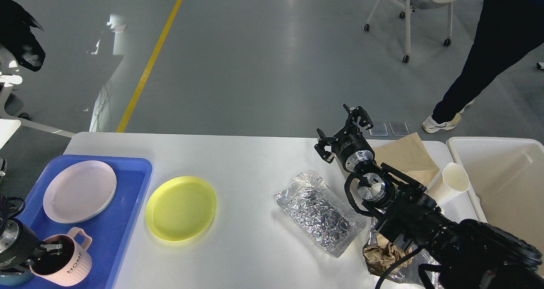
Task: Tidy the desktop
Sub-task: 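Set the pink mug down on the blue tray and open the left gripper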
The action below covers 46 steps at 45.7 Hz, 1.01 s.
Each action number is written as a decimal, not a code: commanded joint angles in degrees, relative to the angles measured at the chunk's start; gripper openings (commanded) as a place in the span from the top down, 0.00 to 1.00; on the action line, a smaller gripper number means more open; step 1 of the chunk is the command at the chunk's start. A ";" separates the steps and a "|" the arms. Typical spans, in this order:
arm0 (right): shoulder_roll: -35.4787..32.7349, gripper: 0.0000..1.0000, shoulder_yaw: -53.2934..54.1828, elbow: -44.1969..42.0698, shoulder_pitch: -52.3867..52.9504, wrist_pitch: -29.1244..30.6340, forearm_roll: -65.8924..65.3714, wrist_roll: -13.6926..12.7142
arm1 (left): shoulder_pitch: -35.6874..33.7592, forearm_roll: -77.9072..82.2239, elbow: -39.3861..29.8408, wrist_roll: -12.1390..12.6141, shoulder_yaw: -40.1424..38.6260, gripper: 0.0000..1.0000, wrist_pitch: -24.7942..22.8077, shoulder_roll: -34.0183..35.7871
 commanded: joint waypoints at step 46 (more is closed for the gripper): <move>0.00 0.00 0.04 0.00 0.00 0.00 0.00 0.00 | -6.49 0.96 0.61 0.00 0.13 0.01 -12.01 3.46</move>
